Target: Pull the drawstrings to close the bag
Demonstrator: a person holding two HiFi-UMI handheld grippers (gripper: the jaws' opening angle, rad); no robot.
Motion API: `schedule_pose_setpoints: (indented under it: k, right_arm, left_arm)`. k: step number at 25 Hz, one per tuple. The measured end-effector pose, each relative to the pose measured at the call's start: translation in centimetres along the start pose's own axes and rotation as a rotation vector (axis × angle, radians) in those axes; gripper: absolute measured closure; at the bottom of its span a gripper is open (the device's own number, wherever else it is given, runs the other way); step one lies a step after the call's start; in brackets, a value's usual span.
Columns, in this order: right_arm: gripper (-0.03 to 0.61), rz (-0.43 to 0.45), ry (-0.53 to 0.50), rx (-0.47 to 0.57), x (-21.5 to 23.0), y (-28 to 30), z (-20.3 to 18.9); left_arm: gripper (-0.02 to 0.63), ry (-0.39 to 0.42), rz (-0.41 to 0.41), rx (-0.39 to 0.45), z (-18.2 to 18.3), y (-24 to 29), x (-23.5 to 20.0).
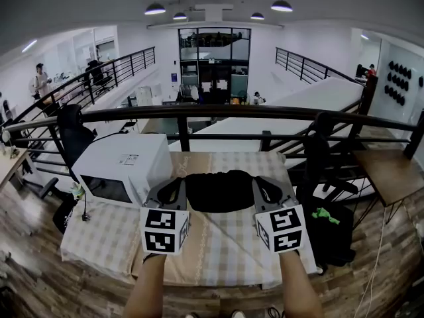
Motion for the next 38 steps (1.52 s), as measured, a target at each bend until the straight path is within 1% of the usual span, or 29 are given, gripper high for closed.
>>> schedule_pose_setpoints:
  k: [6, 10, 18, 26, 38]
  right_arm:
    - [0.554, -0.01, -0.007, -0.006, -0.1, 0.1, -0.2]
    - [0.554, -0.02, -0.005, -0.006, 0.0, 0.1, -0.1]
    - [0.555, -0.038, 0.006, -0.006, 0.9, -0.5, -0.2]
    - [0.555, -0.044, 0.037, -0.009, 1.6, -0.7, -0.7]
    - [0.555, -0.041, 0.114, -0.02, 2.2, -0.8, -2.0]
  left_arm:
    - [0.584, 0.009, 0.017, -0.016, -0.4, -0.2, -0.6]
    - [0.584, 0.028, 0.031, -0.022, -0.5, -0.4, -0.9]
    - [0.584, 0.03, 0.052, -0.034, -1.0, -0.8, -1.8]
    - [0.584, 0.026, 0.068, -0.045, -1.5, -1.0, -2.4]
    - [0.584, 0.012, 0.082, -0.072, -2.9, -1.5, -3.8]
Point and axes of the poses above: the fingertips, and each gripper's own axes: y forward along the fingers, x to its right, z out of its top, the point moved 2 cm from there along -y, backward along the fingers
